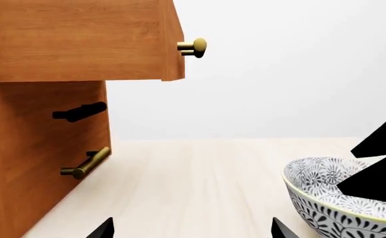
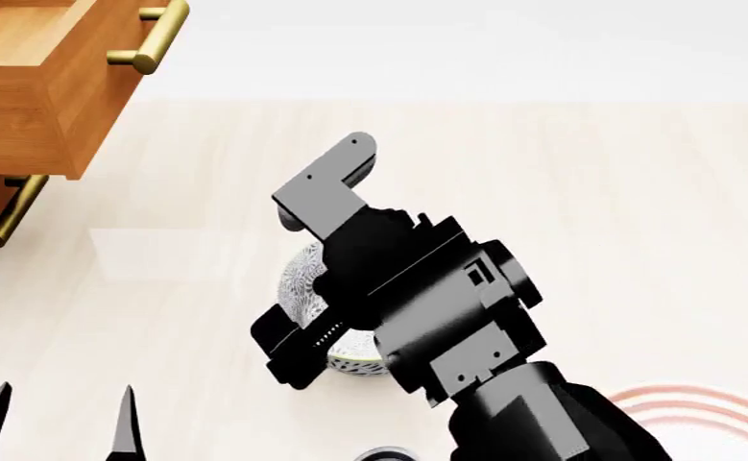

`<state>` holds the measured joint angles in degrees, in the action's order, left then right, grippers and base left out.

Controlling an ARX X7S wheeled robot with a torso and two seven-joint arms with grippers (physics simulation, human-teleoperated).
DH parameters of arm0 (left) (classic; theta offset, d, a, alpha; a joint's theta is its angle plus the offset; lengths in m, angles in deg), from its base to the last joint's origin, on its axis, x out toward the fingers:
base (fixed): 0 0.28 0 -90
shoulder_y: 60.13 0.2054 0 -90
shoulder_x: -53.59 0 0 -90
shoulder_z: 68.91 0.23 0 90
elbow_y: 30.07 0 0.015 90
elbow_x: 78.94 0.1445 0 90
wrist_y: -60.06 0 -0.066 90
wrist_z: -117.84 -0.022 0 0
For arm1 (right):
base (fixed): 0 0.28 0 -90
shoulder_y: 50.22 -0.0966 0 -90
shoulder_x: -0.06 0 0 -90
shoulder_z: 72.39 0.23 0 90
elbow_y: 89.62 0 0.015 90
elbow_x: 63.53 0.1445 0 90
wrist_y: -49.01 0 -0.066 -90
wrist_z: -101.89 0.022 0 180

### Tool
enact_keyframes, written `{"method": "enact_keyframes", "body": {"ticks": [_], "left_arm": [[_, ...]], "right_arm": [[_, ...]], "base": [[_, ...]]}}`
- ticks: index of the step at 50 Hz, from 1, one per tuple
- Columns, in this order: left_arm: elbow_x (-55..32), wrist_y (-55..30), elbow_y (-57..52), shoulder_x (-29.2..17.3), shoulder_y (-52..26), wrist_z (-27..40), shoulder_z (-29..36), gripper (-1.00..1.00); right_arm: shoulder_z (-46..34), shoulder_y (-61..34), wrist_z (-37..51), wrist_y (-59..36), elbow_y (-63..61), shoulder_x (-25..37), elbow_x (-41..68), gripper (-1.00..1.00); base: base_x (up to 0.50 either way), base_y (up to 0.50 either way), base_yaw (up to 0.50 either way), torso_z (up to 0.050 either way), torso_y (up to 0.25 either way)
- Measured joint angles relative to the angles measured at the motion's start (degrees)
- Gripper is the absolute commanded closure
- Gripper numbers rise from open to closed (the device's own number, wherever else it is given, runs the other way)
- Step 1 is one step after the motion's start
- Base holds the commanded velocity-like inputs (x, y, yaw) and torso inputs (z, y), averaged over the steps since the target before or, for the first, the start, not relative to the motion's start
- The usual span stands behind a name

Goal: Put the bowl on the plate.

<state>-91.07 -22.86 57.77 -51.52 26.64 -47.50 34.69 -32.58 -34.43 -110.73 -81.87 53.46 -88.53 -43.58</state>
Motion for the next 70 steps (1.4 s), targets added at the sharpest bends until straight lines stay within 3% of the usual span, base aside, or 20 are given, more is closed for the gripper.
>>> {"method": "enact_keyframes", "body": {"ticks": [18, 28, 70], "left_arm": [[-0.15, -0.03, -0.95, -0.47, 0.38, 0.48, 0.34, -1.0], [-0.2, 0.02, -1.17, -0.63, 0.38, 0.68, 0.58, -1.0], [-0.43, 1.11, -2.69, -1.57, 0.4, 1.05, 1.38, -1.0]], "right_arm": [[-22.93, -4.87, 1.98, 6.7, 7.43, -1.17, 21.48, -1.0], [-30.71, -6.49, 2.41, 9.06, 9.86, -1.32, 29.16, -1.0], [-35.29, -6.36, 1.75, 11.25, 13.25, -1.4, 33.57, -1.0]], "base": [[0.0, 0.0, 0.0, 0.0, 0.0], [0.0, 0.0, 0.0, 0.0, 0.0], [0.0, 0.0, 0.0, 0.0, -0.021]]}}
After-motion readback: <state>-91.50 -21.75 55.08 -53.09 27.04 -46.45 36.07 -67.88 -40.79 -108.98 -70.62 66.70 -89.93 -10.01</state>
